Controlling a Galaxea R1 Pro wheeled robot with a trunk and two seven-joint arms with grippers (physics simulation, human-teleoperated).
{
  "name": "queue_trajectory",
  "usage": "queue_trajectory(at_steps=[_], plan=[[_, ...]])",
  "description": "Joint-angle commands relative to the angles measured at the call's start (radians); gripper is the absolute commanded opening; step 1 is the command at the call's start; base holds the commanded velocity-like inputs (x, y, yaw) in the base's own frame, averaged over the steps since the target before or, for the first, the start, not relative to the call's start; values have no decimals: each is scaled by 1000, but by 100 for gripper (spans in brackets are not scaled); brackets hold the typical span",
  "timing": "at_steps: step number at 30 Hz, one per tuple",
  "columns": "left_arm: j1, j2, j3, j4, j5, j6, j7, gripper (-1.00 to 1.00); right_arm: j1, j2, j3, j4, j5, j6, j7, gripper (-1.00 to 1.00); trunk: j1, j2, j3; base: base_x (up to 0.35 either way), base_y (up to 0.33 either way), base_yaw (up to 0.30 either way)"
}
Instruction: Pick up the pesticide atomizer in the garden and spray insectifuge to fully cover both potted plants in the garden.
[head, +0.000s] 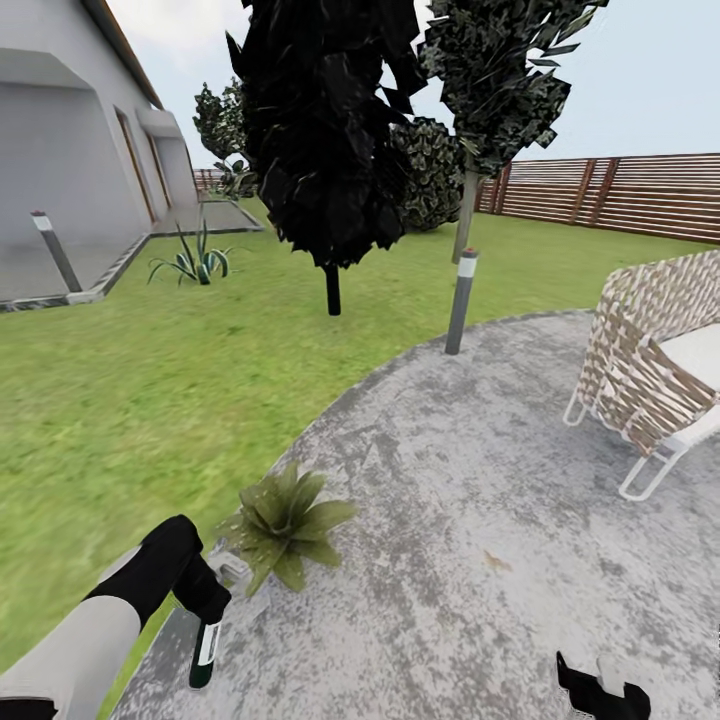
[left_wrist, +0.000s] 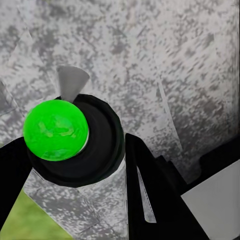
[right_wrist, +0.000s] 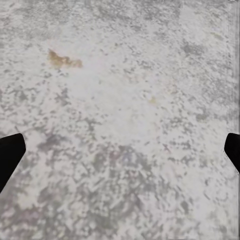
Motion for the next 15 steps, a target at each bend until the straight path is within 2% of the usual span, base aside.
queue_trajectory(at_steps=[1, 6, 9, 12, 13, 15], plan=[[0, 3, -5, -2, -7, 6, -9, -100, -1, 1, -9, 1, 2, -4, 8, 100, 0, 0, -1, 168, -228, 41], [1, 10, -7, 2, -7, 7, -9, -100, -1, 2, -8, 2, 2, -4, 8, 100, 0, 0, -1, 168, -224, 217], [2, 10, -7, 21, -7, 6, -1, -100, -1, 2, -8, 2, 2, -4, 8, 100, 0, 0, -1, 90, -105, 273], [1, -1, -5, 43, -5, 9, 89, -100, -1, 2, -7, 2, 2, -4, 8, 100, 0, 0, -1, 9, -10, 277], [1, -13, -5, 44, -3, 32, 117, -100, -1, 2, -7, 2, 2, -4, 8, 100, 0, 0, -1, 1, -2, 278], [1, -23, -5, 44, -2, 80, 132, -100, -1, 2, -7, 2, 2, -4, 8, 100, 0, 0, -1, 1, -1, 277]])
